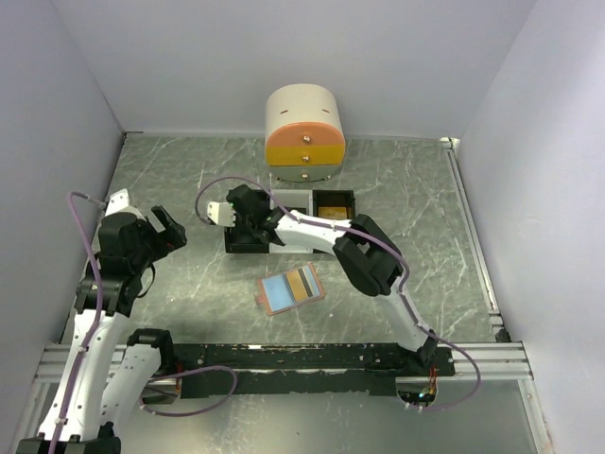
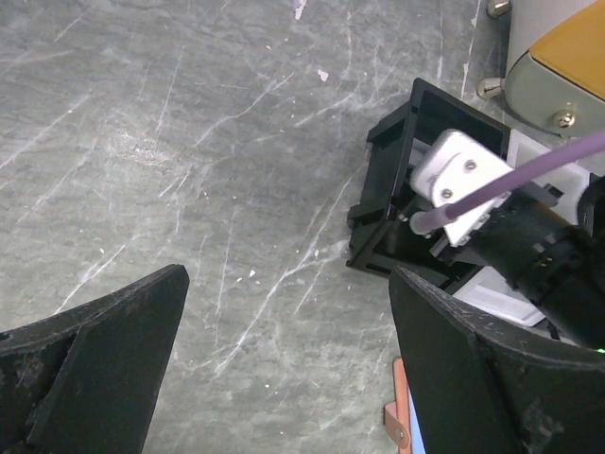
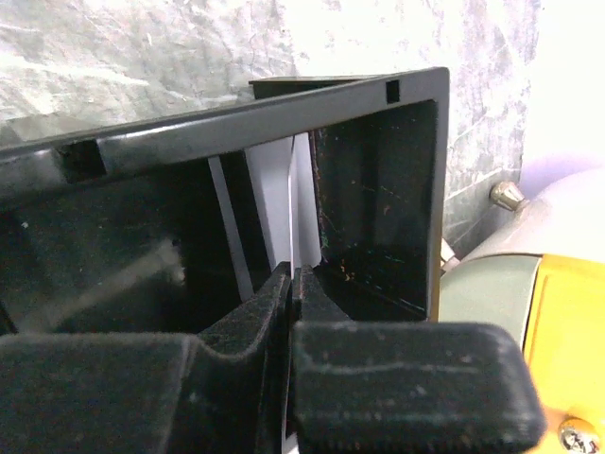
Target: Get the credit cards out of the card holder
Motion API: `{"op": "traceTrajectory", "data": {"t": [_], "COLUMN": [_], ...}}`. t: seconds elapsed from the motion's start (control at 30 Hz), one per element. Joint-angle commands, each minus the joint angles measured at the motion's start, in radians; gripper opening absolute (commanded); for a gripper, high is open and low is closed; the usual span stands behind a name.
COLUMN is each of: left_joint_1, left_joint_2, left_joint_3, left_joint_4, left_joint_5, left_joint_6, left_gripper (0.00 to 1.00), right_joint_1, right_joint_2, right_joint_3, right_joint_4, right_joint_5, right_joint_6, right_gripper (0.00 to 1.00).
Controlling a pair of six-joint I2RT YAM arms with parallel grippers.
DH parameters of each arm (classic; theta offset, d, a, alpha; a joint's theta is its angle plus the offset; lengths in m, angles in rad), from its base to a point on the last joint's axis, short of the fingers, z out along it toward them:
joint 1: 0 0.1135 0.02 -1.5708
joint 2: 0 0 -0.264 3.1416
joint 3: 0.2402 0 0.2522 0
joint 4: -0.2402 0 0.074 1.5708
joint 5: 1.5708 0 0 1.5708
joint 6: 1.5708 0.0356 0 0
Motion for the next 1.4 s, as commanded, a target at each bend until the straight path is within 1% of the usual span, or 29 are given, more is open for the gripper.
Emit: {"op": "traceTrajectory", "data": {"t": [0.0,0.13,0.27,0.3,0.33,0.43,0.47,0.57,0.6,0.8,0.9,0.97,1.37], "left_joint_1": [0.01,0.01,0.01,0.01,0.01,0.01,0.01,0.009,0.01,0.01,0.01,0.01,0.01], "left_joint_2": [-0.008,0.0,-0.017,-0.017,-0.017,-0.031,-0.042,-0.057,-0.057,-0.016,-0.009,-0.009,0.002], "left_joint_3": [0.004,0.013,0.004,0.006,0.009,0.013,0.008,-0.003,-0.001,0.006,0.005,0.003,0.001], "left_joint_4": [0.004,-0.01,0.004,0.002,-0.004,-0.015,-0.01,0.007,0.007,0.003,0.006,0.008,0.01], "left_joint_5": [-0.018,-0.029,-0.021,-0.024,-0.032,-0.058,-0.056,-0.038,-0.037,-0.018,-0.008,-0.002,0.007], "left_joint_6": [-0.006,-0.008,-0.007,-0.007,-0.01,-0.017,-0.015,-0.011,-0.01,-0.004,-0.001,0.0,0.002], "left_gripper": [1.0,0.99,0.99,0.99,0.99,0.99,0.99,0.99,0.99,0.99,0.99,0.99,0.98], "right_joint_1": [0.0,0.003,0.003,0.002,0.002,0.003,0.002,0.002,0.002,0.001,0.0,-0.001,-0.009], "right_joint_2": [0.056,0.104,0.125,0.131,0.136,0.134,0.13,0.109,0.101,0.071,0.065,0.065,0.09], "right_joint_3": [0.058,0.108,0.108,0.115,0.121,0.107,0.097,0.067,0.062,0.051,0.058,0.058,0.035], "right_joint_4": [-0.01,-0.022,0.016,0.002,-0.012,-0.014,-0.011,-0.002,-0.007,-0.01,-0.018,-0.014,0.064], "right_joint_5": [0.042,0.077,0.102,0.093,0.085,0.088,0.084,0.062,0.055,0.02,0.002,-0.009,0.026], "right_joint_6": [-0.077,-0.069,-0.1,-0.105,-0.109,-0.11,-0.107,-0.099,-0.098,-0.079,-0.059,-0.052,-0.028], "right_gripper": [0.0,0.0,0.0,0.0,0.02,0.14,0.2,0.35,0.37,0.41,0.48,0.5,0.53]}}
